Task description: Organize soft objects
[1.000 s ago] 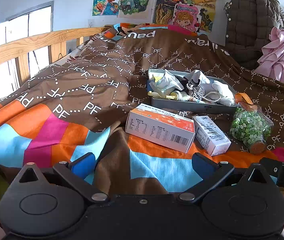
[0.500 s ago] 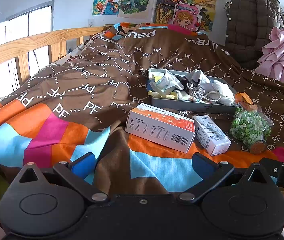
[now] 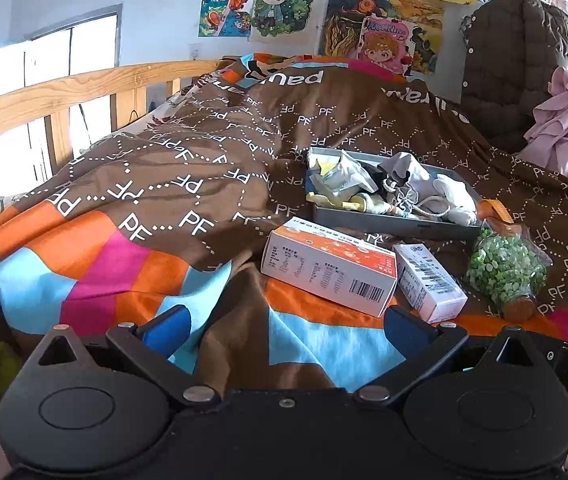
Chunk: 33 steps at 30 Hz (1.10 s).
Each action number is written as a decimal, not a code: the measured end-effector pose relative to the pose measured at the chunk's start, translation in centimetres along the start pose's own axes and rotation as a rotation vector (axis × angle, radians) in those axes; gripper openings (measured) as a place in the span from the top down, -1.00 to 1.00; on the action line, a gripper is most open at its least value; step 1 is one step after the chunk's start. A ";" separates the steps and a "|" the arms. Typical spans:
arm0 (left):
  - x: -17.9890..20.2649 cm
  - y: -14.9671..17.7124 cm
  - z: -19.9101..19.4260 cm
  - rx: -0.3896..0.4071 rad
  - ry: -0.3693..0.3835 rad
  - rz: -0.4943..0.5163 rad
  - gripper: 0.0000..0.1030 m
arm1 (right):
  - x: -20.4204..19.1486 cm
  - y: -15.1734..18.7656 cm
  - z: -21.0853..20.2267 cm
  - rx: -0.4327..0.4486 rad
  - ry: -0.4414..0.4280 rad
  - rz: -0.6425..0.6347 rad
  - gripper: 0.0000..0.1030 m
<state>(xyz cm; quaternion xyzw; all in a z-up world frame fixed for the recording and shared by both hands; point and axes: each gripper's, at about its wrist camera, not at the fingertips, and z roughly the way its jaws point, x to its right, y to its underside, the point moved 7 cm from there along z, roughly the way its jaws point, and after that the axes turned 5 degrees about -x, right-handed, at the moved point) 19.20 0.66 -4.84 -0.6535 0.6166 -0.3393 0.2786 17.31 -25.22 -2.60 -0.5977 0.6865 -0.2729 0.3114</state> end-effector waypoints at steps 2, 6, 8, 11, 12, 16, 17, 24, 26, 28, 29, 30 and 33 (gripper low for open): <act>0.0 -0.3 0.0 0.001 -0.008 -0.003 -0.98 | 0.0 0.0 0.0 0.000 0.000 0.000 -1.00; 0.0 -0.6 -0.3 0.012 -0.006 -0.015 -0.98 | 0.0 0.0 0.0 0.000 0.000 0.000 -1.00; 0.0 -0.8 -0.4 0.014 0.006 -0.027 -0.98 | 0.0 0.0 0.0 0.000 0.000 0.000 -1.00; 0.1 -0.7 -0.7 0.014 0.024 -0.039 -0.98 | 0.0 0.0 0.0 -0.001 0.000 0.000 -1.00; 0.1 -0.8 -0.5 0.012 0.027 -0.041 -0.98 | 0.0 0.0 0.0 -0.001 0.001 0.000 -1.00; 0.2 -0.9 -0.4 0.005 0.037 -0.043 -0.99 | 0.0 0.0 0.0 -0.002 0.001 0.000 -1.00; 0.2 -0.8 -0.5 0.005 0.038 -0.043 -0.98 | 0.0 0.0 0.0 -0.002 0.001 -0.001 -1.00; 0.1 -0.8 -0.4 -0.007 0.045 -0.054 -0.98 | 0.0 0.0 0.0 -0.003 0.001 0.000 -1.00; 0.1 -0.8 -0.4 -0.009 0.044 -0.054 -0.98 | 0.0 0.1 -0.1 -0.003 0.001 0.000 -1.00; 0.1 -0.8 -0.3 -0.010 0.044 -0.055 -0.98 | 0.0 0.0 0.0 -0.003 0.001 0.000 -1.00; 0.1 -0.8 -0.3 -0.010 0.044 -0.054 -0.99 | 0.0 0.0 0.0 -0.003 0.001 0.000 -1.00; 0.1 -0.8 -0.3 -0.010 0.045 -0.054 -0.98 | 0.0 0.0 -0.1 -0.003 0.002 0.000 -1.00; 0.1 -0.9 -0.3 -0.008 0.047 -0.054 -0.98 | 0.0 0.0 0.0 -0.003 0.001 0.000 -1.00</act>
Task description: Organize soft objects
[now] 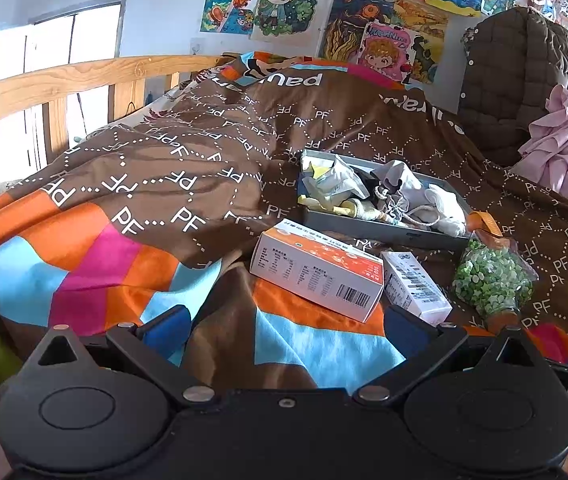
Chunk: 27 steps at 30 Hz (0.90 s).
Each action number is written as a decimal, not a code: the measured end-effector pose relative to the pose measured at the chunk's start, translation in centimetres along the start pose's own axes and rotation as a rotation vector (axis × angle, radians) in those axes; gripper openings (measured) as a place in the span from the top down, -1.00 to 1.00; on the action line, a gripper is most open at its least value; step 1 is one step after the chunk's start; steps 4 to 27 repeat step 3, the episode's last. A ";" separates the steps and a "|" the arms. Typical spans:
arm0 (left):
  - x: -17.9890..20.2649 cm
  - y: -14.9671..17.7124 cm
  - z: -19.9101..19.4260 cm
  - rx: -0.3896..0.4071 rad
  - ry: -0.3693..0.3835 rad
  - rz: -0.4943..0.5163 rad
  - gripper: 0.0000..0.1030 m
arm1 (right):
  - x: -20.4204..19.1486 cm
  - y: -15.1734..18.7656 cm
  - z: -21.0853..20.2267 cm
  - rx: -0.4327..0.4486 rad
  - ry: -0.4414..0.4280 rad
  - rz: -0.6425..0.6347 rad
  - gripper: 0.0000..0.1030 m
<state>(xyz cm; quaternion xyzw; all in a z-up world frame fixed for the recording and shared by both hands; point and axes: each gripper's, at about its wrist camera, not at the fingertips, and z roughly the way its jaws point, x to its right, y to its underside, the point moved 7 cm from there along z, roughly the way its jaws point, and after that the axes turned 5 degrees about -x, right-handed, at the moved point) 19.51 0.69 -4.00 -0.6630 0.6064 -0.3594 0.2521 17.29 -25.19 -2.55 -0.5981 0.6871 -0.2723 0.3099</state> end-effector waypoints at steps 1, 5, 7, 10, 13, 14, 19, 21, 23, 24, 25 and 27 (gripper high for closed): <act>0.0 0.0 0.0 0.001 0.002 0.000 -0.98 | 0.0 0.0 0.0 0.000 0.000 0.000 -1.00; 0.1 0.0 0.0 0.000 0.003 0.002 -0.98 | 0.0 0.0 -0.1 -0.001 0.000 0.000 -1.00; 0.1 0.0 0.0 0.000 0.003 0.002 -0.98 | 0.0 0.0 -0.1 -0.001 0.000 0.000 -1.00; 0.1 0.0 0.0 0.000 0.003 0.002 -0.98 | 0.0 0.0 -0.1 -0.001 0.000 0.000 -1.00; 0.1 0.0 0.0 0.000 0.003 0.002 -0.98 | 0.0 0.0 -0.1 -0.001 0.000 0.000 -1.00; 0.1 0.0 0.0 0.000 0.003 0.002 -0.98 | 0.0 0.0 -0.1 -0.001 0.000 0.000 -1.00; 0.1 0.0 0.0 0.000 0.003 0.002 -0.98 | 0.0 0.0 -0.1 -0.001 0.000 0.000 -1.00; 0.1 0.0 0.0 0.000 0.003 0.002 -0.98 | 0.0 0.0 -0.1 -0.001 0.000 0.000 -1.00; 0.1 0.0 0.0 0.000 0.003 0.002 -0.98 | 0.0 0.0 -0.1 -0.001 0.000 0.000 -1.00; 0.1 0.0 0.0 0.000 0.003 0.002 -0.98 | 0.0 0.0 -0.1 -0.001 0.000 0.000 -1.00; 0.1 0.0 0.0 0.000 0.003 0.002 -0.98 | 0.0 0.0 -0.1 -0.001 0.000 0.000 -1.00; 0.1 0.0 0.0 0.000 0.003 0.002 -0.98 | 0.0 0.0 -0.1 -0.001 0.000 0.000 -1.00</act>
